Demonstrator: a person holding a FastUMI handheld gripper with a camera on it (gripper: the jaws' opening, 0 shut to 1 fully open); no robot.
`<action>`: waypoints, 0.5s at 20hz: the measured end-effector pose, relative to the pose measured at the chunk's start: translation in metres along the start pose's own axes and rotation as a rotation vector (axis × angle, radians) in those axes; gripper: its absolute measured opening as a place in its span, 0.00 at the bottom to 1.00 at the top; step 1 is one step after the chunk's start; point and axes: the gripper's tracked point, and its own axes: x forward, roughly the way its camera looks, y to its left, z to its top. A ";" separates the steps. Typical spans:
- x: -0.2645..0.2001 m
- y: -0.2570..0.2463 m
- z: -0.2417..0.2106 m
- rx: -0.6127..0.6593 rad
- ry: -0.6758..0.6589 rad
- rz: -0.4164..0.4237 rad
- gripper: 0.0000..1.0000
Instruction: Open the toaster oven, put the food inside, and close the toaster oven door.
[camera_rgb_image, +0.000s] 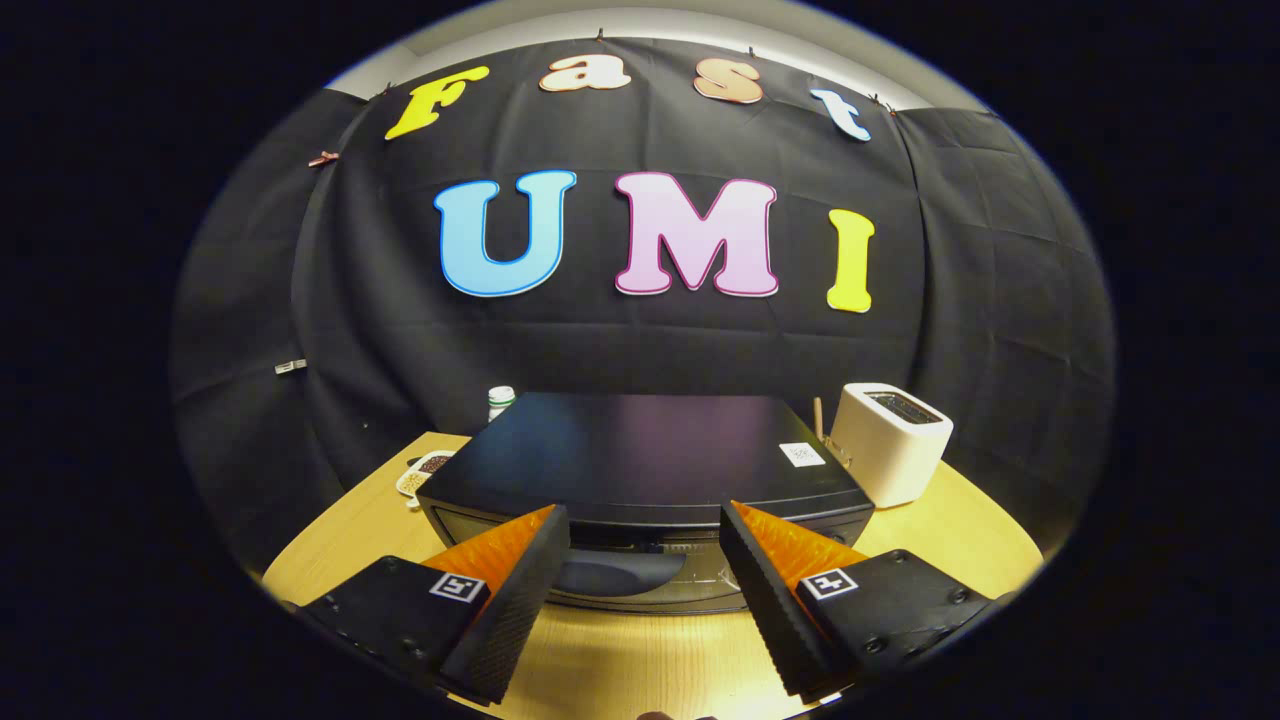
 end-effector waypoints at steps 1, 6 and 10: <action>0.005 0.004 -0.002 0.003 0.000 0.003 0.98; 0.014 0.015 -0.016 0.014 0.027 -0.004 0.98; 0.015 0.016 -0.023 0.018 0.063 0.007 0.99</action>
